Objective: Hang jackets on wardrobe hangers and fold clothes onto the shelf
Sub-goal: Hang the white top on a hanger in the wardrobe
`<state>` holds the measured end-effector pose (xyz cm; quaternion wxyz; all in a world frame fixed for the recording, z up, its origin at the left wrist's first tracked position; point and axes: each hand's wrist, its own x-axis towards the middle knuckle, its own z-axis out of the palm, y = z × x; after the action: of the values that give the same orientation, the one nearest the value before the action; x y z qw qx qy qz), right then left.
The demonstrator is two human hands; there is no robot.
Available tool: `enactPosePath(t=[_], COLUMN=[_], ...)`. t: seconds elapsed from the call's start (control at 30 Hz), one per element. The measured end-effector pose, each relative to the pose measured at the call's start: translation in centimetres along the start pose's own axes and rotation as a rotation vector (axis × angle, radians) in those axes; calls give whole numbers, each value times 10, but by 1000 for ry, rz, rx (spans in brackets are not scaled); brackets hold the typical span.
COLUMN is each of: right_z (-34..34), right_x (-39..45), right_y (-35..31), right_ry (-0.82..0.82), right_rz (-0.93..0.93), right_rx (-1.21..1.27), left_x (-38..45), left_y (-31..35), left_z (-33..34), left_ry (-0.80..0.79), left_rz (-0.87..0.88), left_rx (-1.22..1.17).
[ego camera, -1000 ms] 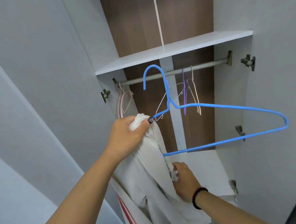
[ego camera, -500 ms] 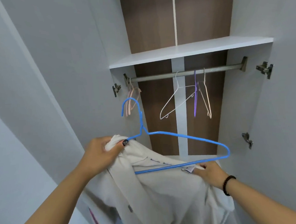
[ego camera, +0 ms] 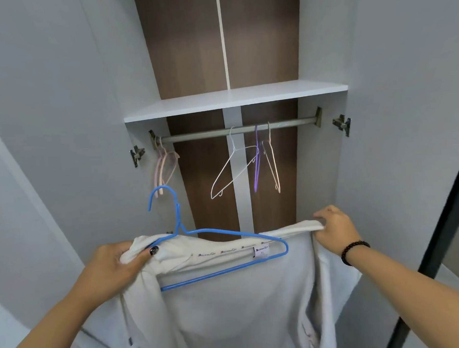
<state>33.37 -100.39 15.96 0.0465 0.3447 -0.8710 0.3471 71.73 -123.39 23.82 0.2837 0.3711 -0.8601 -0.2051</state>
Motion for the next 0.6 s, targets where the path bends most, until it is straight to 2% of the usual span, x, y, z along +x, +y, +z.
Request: enactPosePath(t=[0.1, 0.17, 0.27, 0.43, 0.6], right_z=[-10, -10, -10, -30, -40], right_x=[10, 11, 16, 23, 31], right_y=[-9, -20, -32, -69, -102], right_ry=[-99, -175, -200, -130, -114], right_rz=[243, 265, 182, -83, -280], right_rx=[146, 156, 7, -240, -364], left_x=[1, 2, 2, -4, -15], left_y=[-1, 1, 1, 2, 3], left_z=[2, 3, 1, 6, 23], left_ry=[39, 64, 80, 75, 16], left_rz=[-20, -47, -80, -85, -102], left_rx=[-25, -50, -92, -42, -61])
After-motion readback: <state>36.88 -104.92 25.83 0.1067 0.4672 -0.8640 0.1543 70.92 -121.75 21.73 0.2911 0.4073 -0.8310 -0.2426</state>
